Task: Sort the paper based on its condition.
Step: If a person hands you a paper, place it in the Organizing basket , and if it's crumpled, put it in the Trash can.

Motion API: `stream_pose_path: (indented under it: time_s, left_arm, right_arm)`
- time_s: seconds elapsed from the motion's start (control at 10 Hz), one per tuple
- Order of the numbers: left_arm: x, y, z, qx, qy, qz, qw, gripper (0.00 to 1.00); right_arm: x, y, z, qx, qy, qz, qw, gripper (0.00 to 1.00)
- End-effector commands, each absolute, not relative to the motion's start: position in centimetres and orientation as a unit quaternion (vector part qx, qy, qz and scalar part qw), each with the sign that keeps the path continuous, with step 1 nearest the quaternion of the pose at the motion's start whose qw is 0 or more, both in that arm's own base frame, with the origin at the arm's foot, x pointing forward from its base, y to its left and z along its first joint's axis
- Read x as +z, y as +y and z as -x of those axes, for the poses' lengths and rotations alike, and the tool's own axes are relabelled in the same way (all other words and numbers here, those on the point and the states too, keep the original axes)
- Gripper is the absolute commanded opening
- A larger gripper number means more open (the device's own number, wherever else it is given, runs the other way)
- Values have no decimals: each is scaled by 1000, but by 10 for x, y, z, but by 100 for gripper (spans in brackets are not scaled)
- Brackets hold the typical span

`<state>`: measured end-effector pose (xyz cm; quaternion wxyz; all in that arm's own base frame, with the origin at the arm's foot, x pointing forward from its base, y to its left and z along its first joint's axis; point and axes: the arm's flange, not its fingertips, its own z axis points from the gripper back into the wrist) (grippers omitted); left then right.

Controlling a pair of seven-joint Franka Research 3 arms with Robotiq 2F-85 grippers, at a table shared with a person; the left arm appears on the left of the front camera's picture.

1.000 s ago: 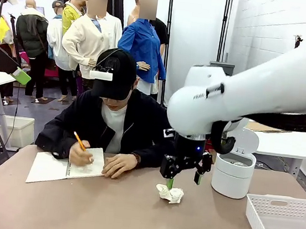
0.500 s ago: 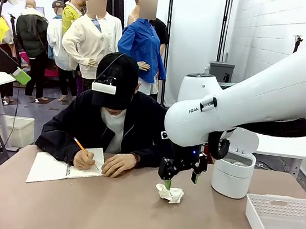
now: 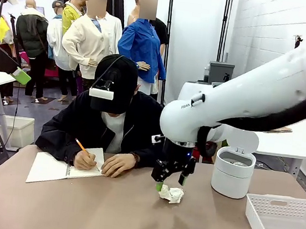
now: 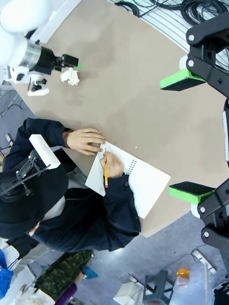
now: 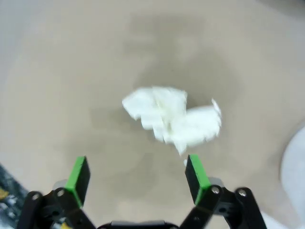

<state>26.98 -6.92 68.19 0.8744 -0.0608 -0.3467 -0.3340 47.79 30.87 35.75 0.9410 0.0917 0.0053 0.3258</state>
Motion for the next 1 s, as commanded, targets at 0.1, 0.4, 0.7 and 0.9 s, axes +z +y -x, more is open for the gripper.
stream_pose_path:
  time_s: [0.1,0.4,0.7,0.9]
  left_arm:
    - [682,-69,-270,-333,-346,59,875,100]
    - [682,-69,-270,-333,-346,59,875,100]
    - [682,-69,-270,-333,-346,59,875,100]
    - [682,-69,-270,-333,-346,59,875,100]
  right_arm:
    - [334,313,-511,381,29,-95,919,100]
    - [325,318,-516,409,6,-53,911,100]
    - [317,320,-509,437,25,-42,898,100]
    - [309,318,-508,436,42,-41,898,100]
